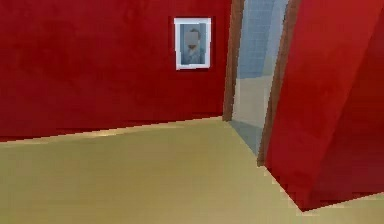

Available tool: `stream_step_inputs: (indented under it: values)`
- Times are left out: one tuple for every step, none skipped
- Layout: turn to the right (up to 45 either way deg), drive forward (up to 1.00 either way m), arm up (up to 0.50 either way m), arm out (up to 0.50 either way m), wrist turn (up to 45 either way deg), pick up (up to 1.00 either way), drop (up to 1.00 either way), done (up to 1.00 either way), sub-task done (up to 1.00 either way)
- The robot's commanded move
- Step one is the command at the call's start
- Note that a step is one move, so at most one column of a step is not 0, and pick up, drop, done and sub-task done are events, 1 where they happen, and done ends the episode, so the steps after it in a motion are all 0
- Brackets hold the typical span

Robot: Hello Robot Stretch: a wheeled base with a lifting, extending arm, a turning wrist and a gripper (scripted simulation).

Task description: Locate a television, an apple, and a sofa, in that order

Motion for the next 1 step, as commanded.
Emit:
stream_step_inputs:
  values:
    - [0.0,0.65,0.00,0.00,0.0,0.00,0.00,0.00,0.00]
